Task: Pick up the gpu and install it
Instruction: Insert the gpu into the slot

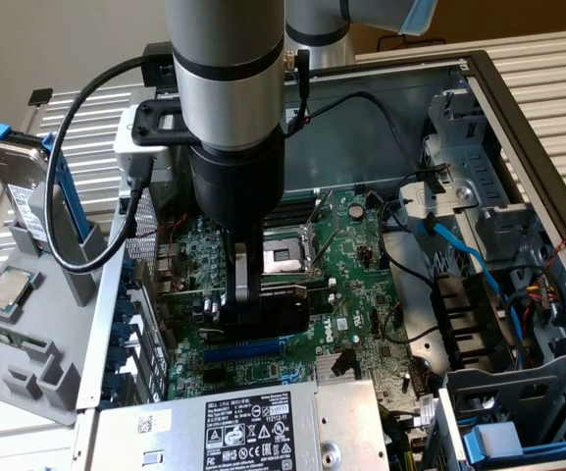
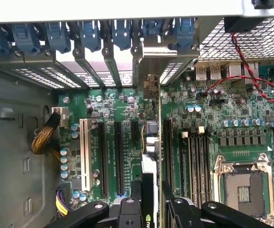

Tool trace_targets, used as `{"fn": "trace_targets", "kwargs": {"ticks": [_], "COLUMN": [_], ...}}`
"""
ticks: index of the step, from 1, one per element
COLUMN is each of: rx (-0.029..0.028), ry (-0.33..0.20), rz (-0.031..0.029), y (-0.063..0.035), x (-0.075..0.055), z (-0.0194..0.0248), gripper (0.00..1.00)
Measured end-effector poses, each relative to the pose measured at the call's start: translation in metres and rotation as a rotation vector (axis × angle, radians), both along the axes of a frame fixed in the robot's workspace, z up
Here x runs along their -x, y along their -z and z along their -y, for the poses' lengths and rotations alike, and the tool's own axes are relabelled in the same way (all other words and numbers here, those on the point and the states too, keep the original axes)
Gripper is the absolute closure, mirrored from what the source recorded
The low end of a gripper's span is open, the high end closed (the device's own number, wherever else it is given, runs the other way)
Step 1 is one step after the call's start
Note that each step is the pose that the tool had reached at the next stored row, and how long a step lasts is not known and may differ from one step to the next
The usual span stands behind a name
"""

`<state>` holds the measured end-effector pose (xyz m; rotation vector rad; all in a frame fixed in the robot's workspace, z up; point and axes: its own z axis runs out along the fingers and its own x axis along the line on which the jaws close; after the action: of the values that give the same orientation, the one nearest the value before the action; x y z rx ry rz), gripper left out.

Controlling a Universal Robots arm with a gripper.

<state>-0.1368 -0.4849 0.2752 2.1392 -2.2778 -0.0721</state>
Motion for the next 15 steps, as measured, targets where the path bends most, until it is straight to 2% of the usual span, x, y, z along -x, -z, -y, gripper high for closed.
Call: {"fn": "trace_targets", "kwargs": {"ticks": [15], "rx": [-0.0002], "ry": [0.0], "rz": [-0.0054], "y": [0.0019], "x": [0.0022], "z": [-0.001], "gripper": [0.73]}}
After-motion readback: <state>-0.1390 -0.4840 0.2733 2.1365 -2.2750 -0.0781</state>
